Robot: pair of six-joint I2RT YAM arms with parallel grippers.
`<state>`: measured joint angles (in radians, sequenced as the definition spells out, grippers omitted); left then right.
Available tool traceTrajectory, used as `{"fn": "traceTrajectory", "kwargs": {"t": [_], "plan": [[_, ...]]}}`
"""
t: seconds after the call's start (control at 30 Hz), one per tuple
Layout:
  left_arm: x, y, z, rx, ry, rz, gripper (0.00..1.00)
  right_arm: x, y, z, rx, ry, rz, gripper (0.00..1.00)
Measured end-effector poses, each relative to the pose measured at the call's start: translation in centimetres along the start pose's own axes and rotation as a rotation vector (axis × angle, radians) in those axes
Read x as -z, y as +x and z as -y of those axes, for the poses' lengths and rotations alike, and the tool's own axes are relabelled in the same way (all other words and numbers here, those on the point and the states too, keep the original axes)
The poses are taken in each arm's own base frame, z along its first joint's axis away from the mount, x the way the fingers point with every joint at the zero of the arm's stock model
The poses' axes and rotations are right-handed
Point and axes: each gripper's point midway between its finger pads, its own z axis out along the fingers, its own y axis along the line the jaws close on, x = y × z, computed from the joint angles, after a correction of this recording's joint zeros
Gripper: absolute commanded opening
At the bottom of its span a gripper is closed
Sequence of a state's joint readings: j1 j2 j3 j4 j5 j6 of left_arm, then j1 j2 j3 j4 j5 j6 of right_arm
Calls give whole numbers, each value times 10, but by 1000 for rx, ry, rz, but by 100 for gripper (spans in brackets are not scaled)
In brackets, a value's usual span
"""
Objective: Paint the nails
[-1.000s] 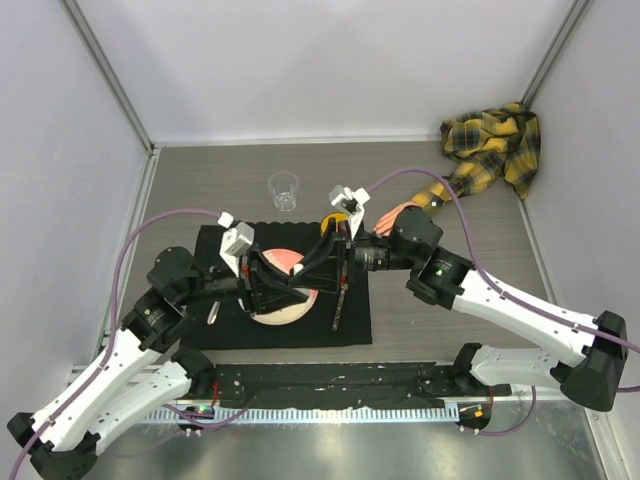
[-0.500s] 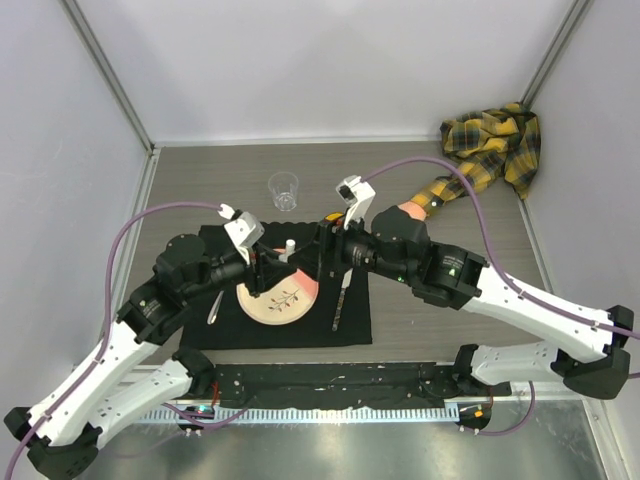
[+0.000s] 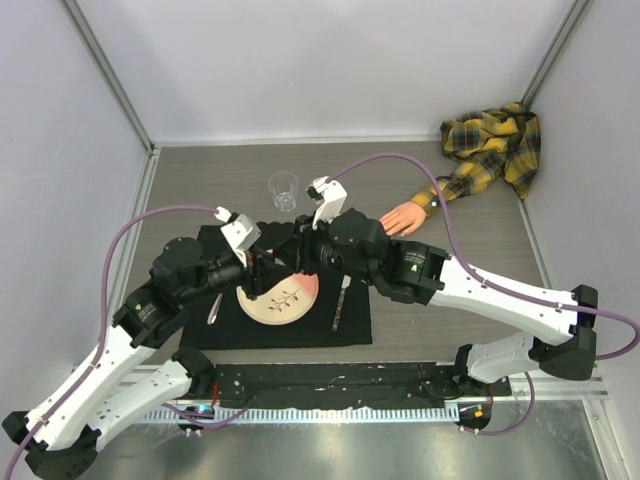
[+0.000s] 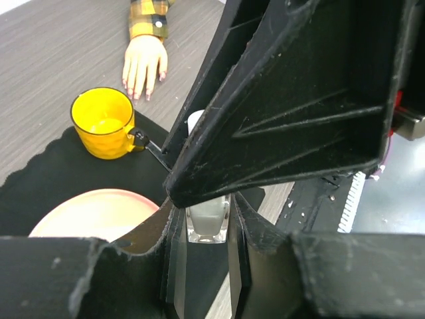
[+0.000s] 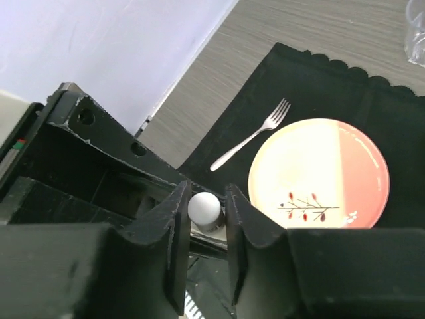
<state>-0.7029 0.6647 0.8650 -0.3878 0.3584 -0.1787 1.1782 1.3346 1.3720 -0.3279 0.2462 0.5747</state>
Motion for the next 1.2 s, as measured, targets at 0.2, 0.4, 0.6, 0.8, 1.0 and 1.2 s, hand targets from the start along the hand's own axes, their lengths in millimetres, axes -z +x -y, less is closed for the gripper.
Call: {"fn": "traceTrajectory", "kwargs": {"t": [0.2, 0.4, 0.6, 0.8, 1.0, 1.2], "plan": [[2, 3, 12, 35, 63, -13, 0, 3, 5, 1, 78, -18, -11, 1], [13, 0, 80, 201, 467, -4, 0, 53, 31, -39, 60, -627, -61, 1], [34, -4, 107, 189, 632, -41, 0, 82, 31, -76, 140, -910, -58, 28], [22, -16, 80, 68, 437, 17, 0, 68, 7, -66, 124, -704, -16, 57], [10, -16, 36, -28, 187, 13, 0, 47, -1, -17, 74, -338, -21, 61], [3, -7, 14, -46, 79, -26, 0, 41, 3, 1, 77, -157, -28, 58]]}}
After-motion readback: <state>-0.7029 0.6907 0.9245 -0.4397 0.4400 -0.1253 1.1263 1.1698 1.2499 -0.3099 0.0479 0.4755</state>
